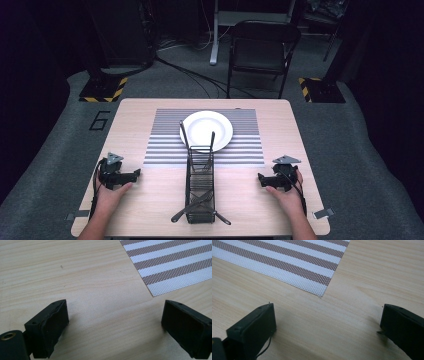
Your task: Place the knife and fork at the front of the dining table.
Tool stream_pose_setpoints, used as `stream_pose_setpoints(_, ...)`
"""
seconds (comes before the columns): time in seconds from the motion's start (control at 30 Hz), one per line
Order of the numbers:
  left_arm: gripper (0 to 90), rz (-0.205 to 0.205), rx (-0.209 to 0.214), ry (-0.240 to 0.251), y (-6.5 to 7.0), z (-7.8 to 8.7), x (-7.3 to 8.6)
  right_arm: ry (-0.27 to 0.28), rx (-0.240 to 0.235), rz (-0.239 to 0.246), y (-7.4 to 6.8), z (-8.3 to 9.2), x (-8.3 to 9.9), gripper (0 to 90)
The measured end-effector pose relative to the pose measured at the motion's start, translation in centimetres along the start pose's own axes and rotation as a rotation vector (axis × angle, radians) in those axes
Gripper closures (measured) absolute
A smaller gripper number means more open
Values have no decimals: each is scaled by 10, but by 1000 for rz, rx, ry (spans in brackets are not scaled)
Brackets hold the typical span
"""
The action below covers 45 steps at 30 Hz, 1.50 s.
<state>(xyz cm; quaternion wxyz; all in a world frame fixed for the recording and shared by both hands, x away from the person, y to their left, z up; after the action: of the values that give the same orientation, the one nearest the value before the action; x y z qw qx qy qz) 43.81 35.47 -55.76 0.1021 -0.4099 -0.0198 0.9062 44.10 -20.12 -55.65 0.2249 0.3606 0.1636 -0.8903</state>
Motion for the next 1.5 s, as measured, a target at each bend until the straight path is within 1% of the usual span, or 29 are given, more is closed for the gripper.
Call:
stream_pose_setpoints(0.1,69,1,0,0,0,0,0,0,0,0,0,0,0,0)
stream_pose_setpoints(0.2,69,0,0,0,0,0,0,4,-2,-13,-1,0,0,0)
stream_pose_setpoints(0.3,69,0,0,0,0,0,0,13,8,-22,0,1,0,25)
stream_pose_setpoints(0.37,70,0,0,0,0,0,0,19,7,-41,0,2,0,44)
stream_pose_setpoints(0.43,70,0,0,0,0,0,0,16,-2,-52,-1,5,-1,106)
stream_pose_setpoints(0.47,69,0,0,0,0,0,0,20,-11,-65,-2,6,-2,149)
stream_pose_setpoints(0.5,69,0,0,0,0,0,0,7,-21,-47,-4,8,-4,168)
stream_pose_setpoints(0.53,69,0,0,0,0,0,0,7,-21,-47,-4,8,-4,168)
stream_pose_setpoints(0.57,69,0,0,0,0,0,0,7,-20,-52,-6,9,-5,213)
stream_pose_setpoints(0.6,70,0,0,0,0,0,0,7,-20,-37,-8,10,-7,259)
stream_pose_setpoints(0.63,70,0,0,0,0,0,0,4,-16,-25,-9,11,-7,279)
stream_pose_setpoints(0.67,70,1,0,0,0,0,0,14,-28,-9,-13,14,-10,324)
stream_pose_setpoints(0.7,70,0,0,0,0,0,0,21,-35,-13,-15,15,-12,344)
stream_pose_setpoints(0.77,70,0,0,0,0,0,0,23,-40,-16,-17,16,-13,355)
stream_pose_setpoints(0.83,70,1,0,0,0,0,0,34,-48,-3,-21,18,-16,395)
stream_pose_setpoints(0.87,70,0,0,0,0,0,0,34,-58,-10,-23,19,-17,406)
stream_pose_setpoints(0.9,69,0,0,0,0,0,0,34,-64,2,-26,21,-19,404)
stream_pose_setpoints(0.93,70,0,0,0,0,0,0,34,-64,2,-26,21,-19,404)
stream_pose_setpoints(0.97,69,1,1,0,0,0,0,29,-64,18,-30,22,-21,396)
stream_pose_setpoints(1.0,69,0,0,0,0,0,0,29,-64,18,-30,22,-21,396)
stream_pose_setpoints(1.03,70,0,0,0,0,0,0,31,-64,29,-33,24,-23,395)
stream_pose_setpoints(1.07,69,0,0,0,0,0,0,36,-64,20,-35,26,-23,396)
stream_pose_setpoints(1.17,70,0,0,0,0,0,0,42,-77,16,-38,30,-26,405)
stream_pose_setpoints(1.5,70,2,1,0,0,0,0,42,-86,29,-47,37,-32,429)
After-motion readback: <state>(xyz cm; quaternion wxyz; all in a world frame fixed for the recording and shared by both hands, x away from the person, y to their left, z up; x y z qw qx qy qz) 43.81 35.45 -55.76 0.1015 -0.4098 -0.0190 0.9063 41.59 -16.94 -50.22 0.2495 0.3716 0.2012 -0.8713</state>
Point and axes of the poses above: each handheld gripper's, and its own axes: z roughly backward along the jaws, x roughly out of its underside, y roughly to its right, the point moved 4 cm from there along -z, roughly forward along the jaws, and after that the axes turned 11 degrees about -x, right-handed, at the moved point
